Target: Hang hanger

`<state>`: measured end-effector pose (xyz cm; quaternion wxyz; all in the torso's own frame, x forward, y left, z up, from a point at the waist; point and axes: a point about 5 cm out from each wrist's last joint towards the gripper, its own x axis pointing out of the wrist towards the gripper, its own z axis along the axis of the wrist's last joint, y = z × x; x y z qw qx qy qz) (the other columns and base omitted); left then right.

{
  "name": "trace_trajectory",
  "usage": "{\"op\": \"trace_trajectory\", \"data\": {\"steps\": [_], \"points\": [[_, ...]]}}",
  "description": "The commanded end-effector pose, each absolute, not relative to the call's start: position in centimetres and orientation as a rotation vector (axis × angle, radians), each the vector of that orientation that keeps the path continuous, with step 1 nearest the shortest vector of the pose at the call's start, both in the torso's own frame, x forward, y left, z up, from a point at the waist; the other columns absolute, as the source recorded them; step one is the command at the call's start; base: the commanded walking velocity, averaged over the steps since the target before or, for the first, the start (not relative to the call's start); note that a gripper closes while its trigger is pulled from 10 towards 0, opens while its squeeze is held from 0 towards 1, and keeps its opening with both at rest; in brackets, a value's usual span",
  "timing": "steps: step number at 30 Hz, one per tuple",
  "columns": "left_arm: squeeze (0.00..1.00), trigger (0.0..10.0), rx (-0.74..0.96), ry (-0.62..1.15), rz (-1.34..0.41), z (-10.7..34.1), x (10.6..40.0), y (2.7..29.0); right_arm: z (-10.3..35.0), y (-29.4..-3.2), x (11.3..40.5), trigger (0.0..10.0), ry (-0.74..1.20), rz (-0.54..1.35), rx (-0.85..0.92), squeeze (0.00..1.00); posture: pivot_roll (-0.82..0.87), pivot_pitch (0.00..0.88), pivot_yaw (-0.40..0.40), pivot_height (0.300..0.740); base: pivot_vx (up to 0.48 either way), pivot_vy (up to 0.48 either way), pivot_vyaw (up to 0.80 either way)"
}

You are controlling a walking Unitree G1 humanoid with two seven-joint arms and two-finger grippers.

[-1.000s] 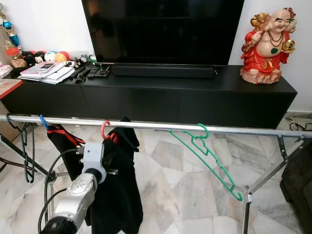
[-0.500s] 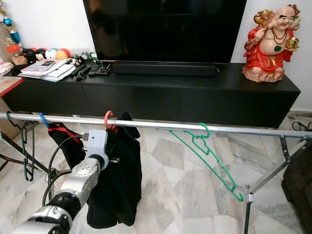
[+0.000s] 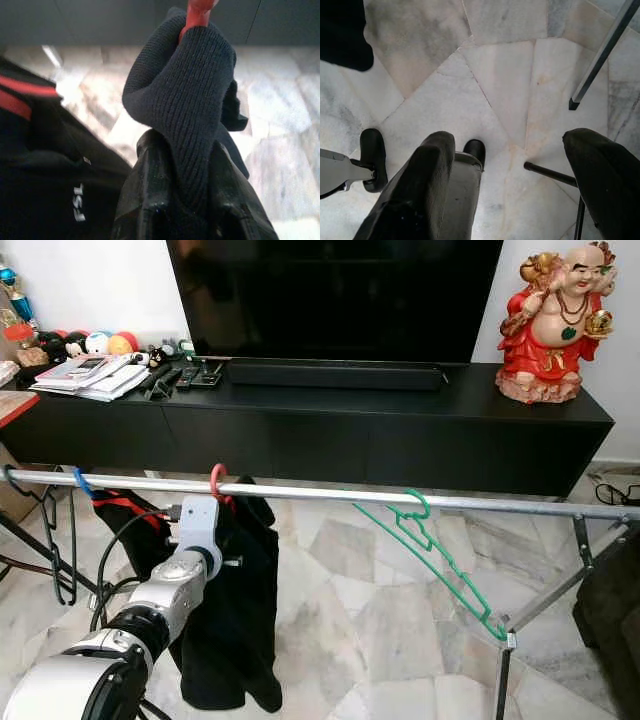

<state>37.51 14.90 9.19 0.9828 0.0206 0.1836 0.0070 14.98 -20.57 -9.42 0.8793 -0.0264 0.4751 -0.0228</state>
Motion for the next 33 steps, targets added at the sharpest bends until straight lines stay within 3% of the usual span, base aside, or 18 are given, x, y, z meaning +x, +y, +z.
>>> {"op": "trace_trajectory", "data": {"steps": [1, 15, 24, 25, 26, 28, 29, 30, 31, 33], "points": [[0.00, 10.0, 0.078, 0.408, 0.007, 8.7, 37.3, 15.1, -9.5, -20.5, 14.8, 10.0, 1.002, -0.044, -0.056, 0.00, 0.00, 0.041, 0.015, 0.740, 0.000, 0.000, 0.00], [0.00, 10.0, 0.110, 0.512, -0.020, 5.1, 34.9, 15.5, -9.5, -20.5, 14.7, 10.0, 1.004, -0.042, -0.054, 0.00, 0.01, 0.048, 0.017, 0.740, 0.000, 0.000, 0.00], [0.02, 10.0, 0.029, 0.434, -0.058, 5.0, 34.6, 14.5, -9.6, -20.5, 14.7, 10.0, 1.006, -0.039, -0.054, 0.00, 0.01, 0.046, 0.018, 0.740, 0.000, 0.000, 0.00], [0.13, 10.0, 0.020, 0.420, -0.068, 5.1, 34.5, 14.2, -9.6, -20.5, 14.7, 10.0, 1.005, -0.040, -0.053, 0.00, 0.01, 0.044, 0.019, 0.740, 0.000, 0.000, 0.00], [0.13, 10.0, 0.020, 0.420, -0.068, 5.1, 34.5, 14.2, -9.6, -20.5, 14.7, 10.0, 1.005, -0.040, -0.053, 0.00, 0.01, 0.044, 0.019, 0.740, 0.000, 0.000, 0.00], [0.53, 10.0, 0.013, 0.399, -0.079, 5.3, 34.6, 13.9, -9.6, -20.5, 14.7, 10.0, 1.005, -0.041, -0.052, 0.00, 0.01, 0.043, 0.019, 0.740, 0.000, 0.000, 0.00], [0.83, 10.0, 0.001, 0.379, -0.078, 5.5, 34.7, 13.8, -9.6, -20.5, 14.7, 10.0, 1.006, -0.041, -0.053, 0.00, 0.01, 0.040, 0.019, 0.740, 0.000, 0.000, 0.00], [0.83, 10.0, -0.002, 0.374, -0.077, 5.6, 34.8, 13.8, -9.6, -20.5, 14.7, 10.0, 1.006, -0.041, -0.053, 0.00, 0.01, 0.040, 0.019, 0.740, 0.000, 0.000, 0.00], [1.00, 10.0, -0.002, 0.368, -0.077, 5.7, 34.8, 13.7, -9.6, -20.5, 14.7, 10.0, 1.006, -0.042, -0.053, 0.00, 0.01, 0.039, 0.020, 0.740, 0.000, 0.000, 0.00], [1.00, 10.0, -0.010, 0.345, -0.074, 6.0, 34.9, 13.7, -9.6, -20.5, 14.6, 10.0, 1.006, -0.042, -0.052, 0.00, 0.01, 0.036, 0.021, 0.740, 0.000, 0.000, 0.00]]}}
